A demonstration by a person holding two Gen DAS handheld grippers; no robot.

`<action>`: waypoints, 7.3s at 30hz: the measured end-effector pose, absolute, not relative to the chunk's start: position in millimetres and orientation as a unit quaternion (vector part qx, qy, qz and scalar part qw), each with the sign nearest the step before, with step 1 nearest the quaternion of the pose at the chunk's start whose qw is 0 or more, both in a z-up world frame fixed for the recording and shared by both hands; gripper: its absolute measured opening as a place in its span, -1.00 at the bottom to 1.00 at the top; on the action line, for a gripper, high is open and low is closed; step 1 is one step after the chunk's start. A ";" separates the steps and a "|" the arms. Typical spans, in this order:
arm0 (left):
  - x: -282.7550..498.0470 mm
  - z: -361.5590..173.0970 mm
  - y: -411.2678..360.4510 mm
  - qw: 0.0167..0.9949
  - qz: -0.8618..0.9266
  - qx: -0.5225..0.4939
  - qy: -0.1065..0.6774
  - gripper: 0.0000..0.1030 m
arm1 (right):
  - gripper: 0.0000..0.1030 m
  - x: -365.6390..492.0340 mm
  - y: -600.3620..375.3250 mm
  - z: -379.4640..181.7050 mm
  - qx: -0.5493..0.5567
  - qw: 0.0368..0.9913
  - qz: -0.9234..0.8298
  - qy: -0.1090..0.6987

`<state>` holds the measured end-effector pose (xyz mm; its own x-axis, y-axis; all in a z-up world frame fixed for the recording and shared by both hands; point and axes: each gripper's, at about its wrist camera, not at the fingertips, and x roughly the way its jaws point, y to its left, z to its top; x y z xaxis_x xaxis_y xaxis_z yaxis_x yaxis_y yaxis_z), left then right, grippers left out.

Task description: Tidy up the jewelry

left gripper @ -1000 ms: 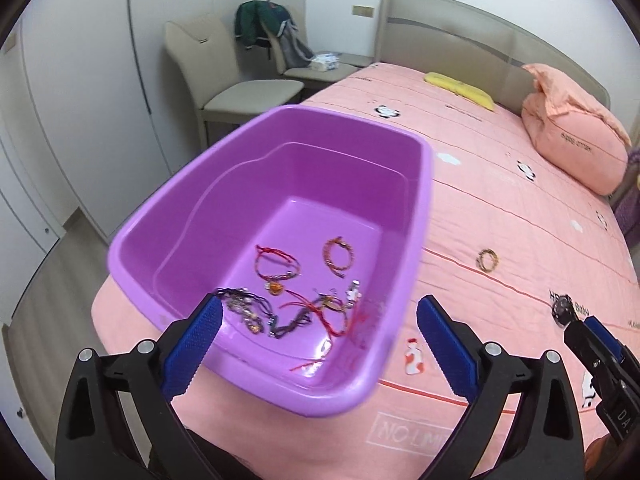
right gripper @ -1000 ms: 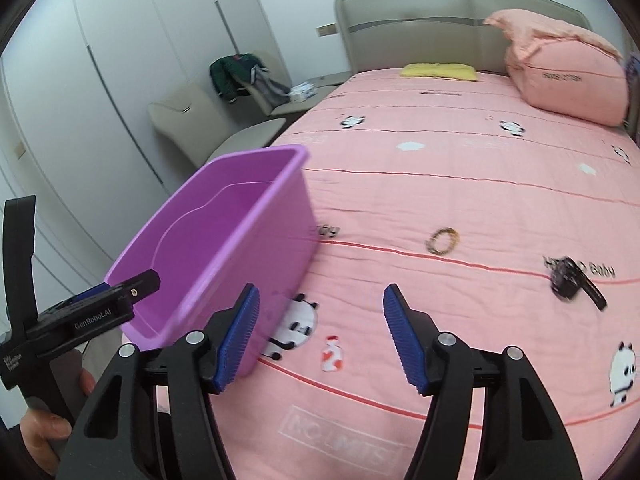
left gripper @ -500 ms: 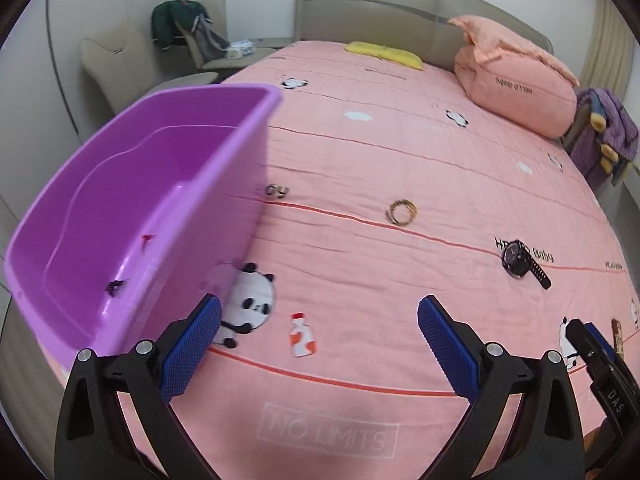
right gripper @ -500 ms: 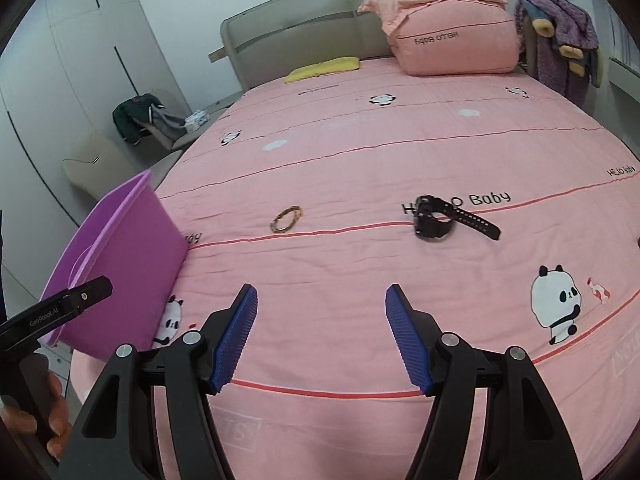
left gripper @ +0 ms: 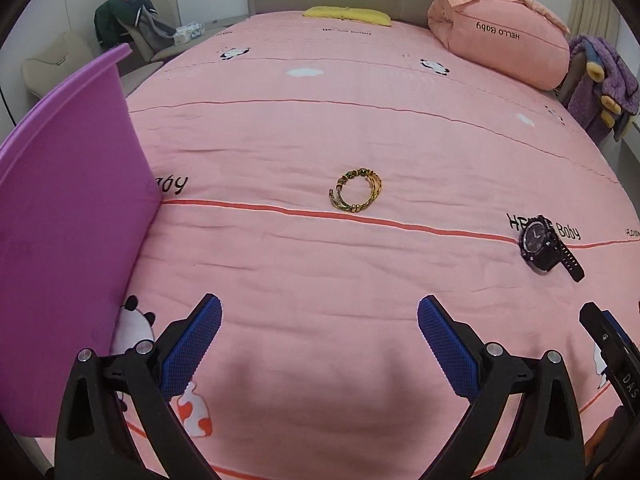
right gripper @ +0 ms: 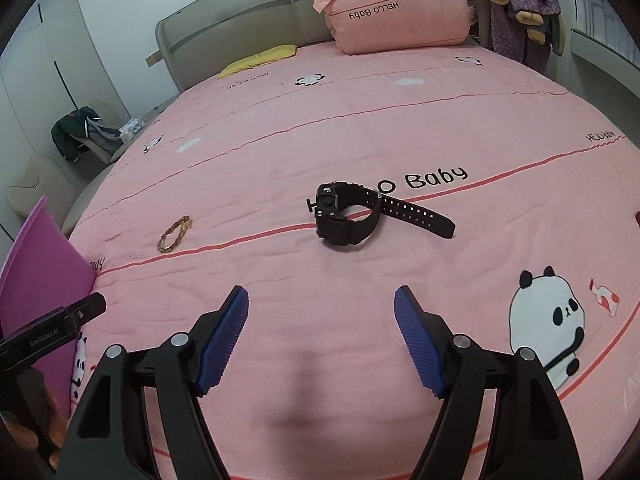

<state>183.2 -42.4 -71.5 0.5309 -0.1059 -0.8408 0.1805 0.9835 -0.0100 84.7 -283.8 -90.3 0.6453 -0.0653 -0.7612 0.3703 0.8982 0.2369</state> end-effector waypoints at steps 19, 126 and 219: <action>271.2 -144.8 -82.2 0.864 -0.076 0.049 0.495 0.88 | 0.40 171.0 -319.7 -152.5 0.226 0.861 -0.177 0.421; 150.1 31.1 297.5 0.876 0.101 -0.086 0.464 -0.80 | 0.05 204.4 176.5 45.4 -0.042 0.859 0.239 0.451; 94.2 90.7 289.5 0.869 0.182 -0.099 0.449 0.87 | 0.22 130.2 115.6 92.1 -0.041 0.879 0.170 0.444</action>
<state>94.2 289.5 90.7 0.5299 0.2271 -0.8171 -0.4049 0.9143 -0.0084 130.2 115.6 92.1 0.5476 0.2634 -0.7942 -0.3357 0.9386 0.0798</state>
